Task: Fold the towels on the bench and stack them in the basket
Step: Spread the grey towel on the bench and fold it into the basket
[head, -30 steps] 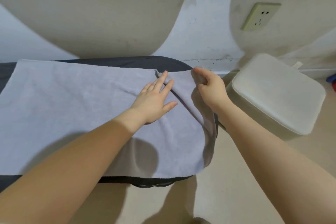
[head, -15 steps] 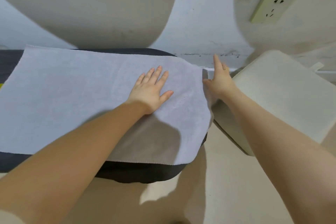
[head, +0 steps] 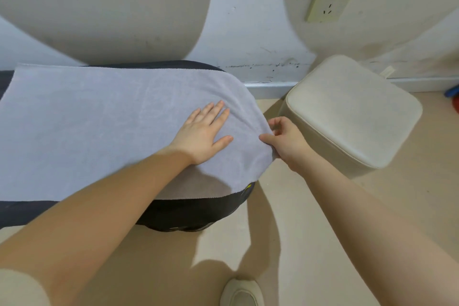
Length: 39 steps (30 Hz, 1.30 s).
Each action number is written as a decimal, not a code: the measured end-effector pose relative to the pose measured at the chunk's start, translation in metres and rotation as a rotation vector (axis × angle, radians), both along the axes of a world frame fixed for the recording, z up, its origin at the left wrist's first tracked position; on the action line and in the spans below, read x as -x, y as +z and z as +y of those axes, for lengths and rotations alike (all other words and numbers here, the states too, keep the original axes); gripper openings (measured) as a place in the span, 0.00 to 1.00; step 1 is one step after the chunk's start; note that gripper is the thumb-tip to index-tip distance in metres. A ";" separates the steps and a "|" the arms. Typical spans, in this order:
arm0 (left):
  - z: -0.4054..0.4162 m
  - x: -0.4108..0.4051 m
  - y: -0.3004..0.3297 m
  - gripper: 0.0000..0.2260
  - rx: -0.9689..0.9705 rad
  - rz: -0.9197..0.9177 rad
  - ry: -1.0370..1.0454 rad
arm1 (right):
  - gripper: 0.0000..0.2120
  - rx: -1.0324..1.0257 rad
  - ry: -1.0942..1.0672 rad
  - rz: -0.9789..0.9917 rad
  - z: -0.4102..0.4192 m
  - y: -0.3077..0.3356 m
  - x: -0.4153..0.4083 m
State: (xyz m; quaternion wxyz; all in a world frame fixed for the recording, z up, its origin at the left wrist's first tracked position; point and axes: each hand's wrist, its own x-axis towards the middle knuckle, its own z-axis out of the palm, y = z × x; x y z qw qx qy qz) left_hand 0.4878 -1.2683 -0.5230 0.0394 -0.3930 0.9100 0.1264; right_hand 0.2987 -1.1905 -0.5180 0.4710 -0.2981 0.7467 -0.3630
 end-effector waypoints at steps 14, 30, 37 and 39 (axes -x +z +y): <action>-0.018 -0.198 0.020 0.27 0.010 0.010 0.281 | 0.13 0.385 0.551 0.668 -0.072 0.040 -0.205; -0.046 -0.411 0.011 0.15 -0.069 0.202 0.841 | 0.19 0.408 1.138 0.915 -0.202 0.029 -0.448; -0.052 -0.404 0.008 0.14 -0.121 0.524 0.688 | 0.17 0.332 1.384 1.325 -0.223 0.026 -0.456; -0.052 -0.405 0.013 0.12 -0.175 0.649 0.674 | 0.16 0.358 1.397 1.490 -0.225 0.027 -0.453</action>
